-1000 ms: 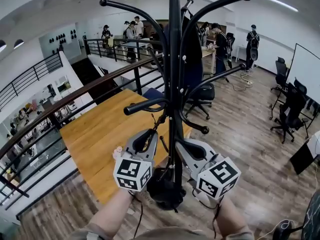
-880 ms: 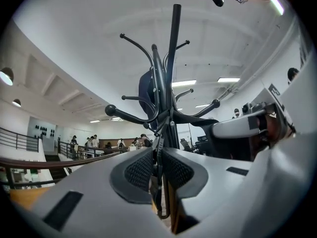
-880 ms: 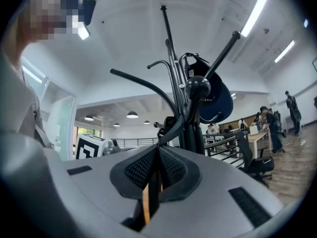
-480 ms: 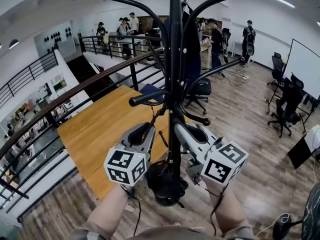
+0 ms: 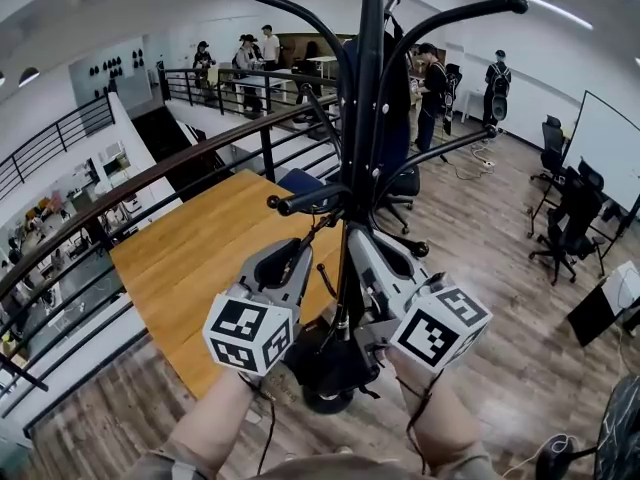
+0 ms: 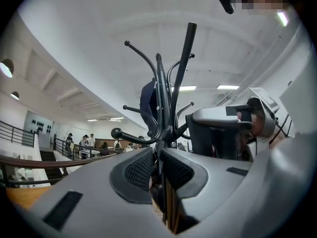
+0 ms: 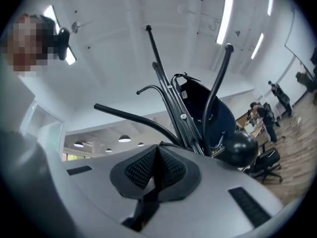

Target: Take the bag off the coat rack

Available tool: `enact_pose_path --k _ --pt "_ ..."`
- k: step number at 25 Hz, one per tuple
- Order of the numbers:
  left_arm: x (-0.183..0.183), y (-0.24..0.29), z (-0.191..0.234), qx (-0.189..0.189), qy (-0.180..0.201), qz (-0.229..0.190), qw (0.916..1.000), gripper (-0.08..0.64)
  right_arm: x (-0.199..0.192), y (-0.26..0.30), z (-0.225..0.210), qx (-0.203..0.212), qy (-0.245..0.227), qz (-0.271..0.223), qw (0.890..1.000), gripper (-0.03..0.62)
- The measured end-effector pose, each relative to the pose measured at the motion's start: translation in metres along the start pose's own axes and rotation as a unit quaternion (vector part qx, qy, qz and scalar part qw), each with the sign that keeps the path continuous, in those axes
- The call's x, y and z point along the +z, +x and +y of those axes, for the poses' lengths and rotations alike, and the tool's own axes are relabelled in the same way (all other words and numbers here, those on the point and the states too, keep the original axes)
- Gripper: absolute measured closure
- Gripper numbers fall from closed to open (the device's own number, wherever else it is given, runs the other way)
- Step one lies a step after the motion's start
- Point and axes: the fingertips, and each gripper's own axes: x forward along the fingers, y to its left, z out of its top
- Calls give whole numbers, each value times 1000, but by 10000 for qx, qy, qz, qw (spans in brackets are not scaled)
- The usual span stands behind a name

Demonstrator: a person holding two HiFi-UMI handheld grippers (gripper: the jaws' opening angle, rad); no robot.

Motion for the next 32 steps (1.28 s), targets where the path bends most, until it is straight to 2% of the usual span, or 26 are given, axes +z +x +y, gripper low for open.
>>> enact_pose_path --k 4,8,10,13,16,21,24,26,29,32 --pt "18 -14 -3 -7 -20 -239 9997 495 12 -2 12 -232 -710 -100 9972 561" --pt "62 -36 5 -113 -306 -907 9953 503 27 2 30 -120 -1193 -121 9927 560" --pt "80 -40 8 -155 -259 -1024 9943 503 33 3 28 -87 -1078 -181 9940 560" --pt "85 -47 9 -216 -290 -1064 9937 503 40 -4 24 -99 -895 -318 9954 560" --pt "87 -68 13 -266 -394 -1263 9908 503 33 -5 42 42 -1051 -257 9941 560" --pt "99 -103 12 -200 -268 -1600 9866 500 28 -17 75 365 -1314 -220 9904 560" --pt "102 -104 1 -164 -105 -1545 9878 500 38 -25 80 581 -1361 -199 9888 560" --pt "97 -111 -4 -144 -89 -1462 9891 499 34 -28 86 691 -1353 -126 9883 560" --pt "92 -124 -9 -65 137 -1423 9897 495 26 -26 96 731 -1317 -123 9885 561" --pt "96 -125 -4 -72 -17 -1417 9899 495 25 -21 101 749 -1383 -141 9875 560"
